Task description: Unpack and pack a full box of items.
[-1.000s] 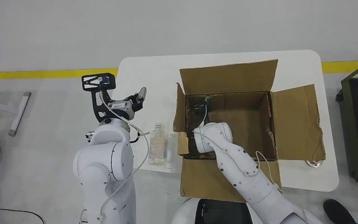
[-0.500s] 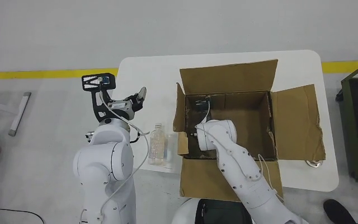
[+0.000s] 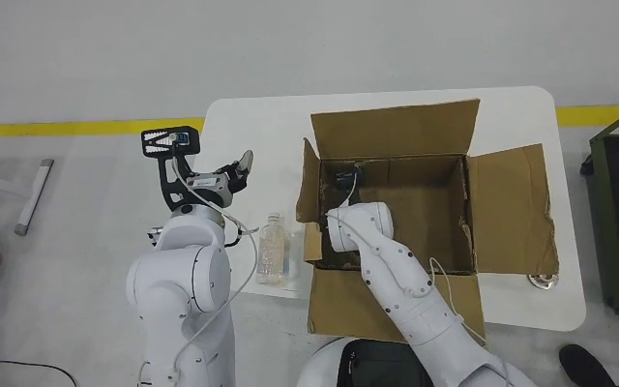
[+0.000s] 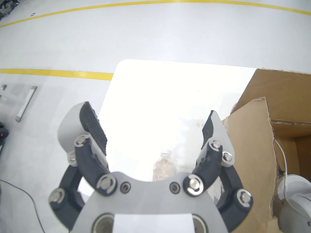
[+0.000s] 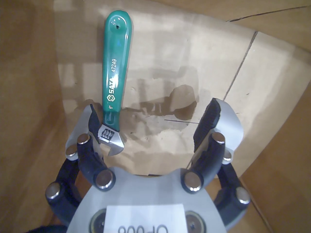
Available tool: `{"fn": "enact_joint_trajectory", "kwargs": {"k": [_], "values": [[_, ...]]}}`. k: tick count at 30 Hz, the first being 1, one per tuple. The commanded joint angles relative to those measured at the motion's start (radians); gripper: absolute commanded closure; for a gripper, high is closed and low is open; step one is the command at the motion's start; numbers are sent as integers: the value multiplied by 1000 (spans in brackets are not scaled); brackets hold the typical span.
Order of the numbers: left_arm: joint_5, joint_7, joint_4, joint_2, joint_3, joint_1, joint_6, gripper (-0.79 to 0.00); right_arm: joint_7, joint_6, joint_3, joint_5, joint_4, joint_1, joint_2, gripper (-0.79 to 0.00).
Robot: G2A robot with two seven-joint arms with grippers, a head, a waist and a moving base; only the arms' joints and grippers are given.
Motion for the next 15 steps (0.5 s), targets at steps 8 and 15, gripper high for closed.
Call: {"fn": "enact_joint_trajectory", "kwargs": {"k": [8,15], "values": [[0,0,0,0,0,0,0,-785,56,-56,48,-104,-65,-57,-28,-785],[0,0,0,0,0,0,0,-785,118,-118,91,-183,-142,-103,-47,-619]]}}
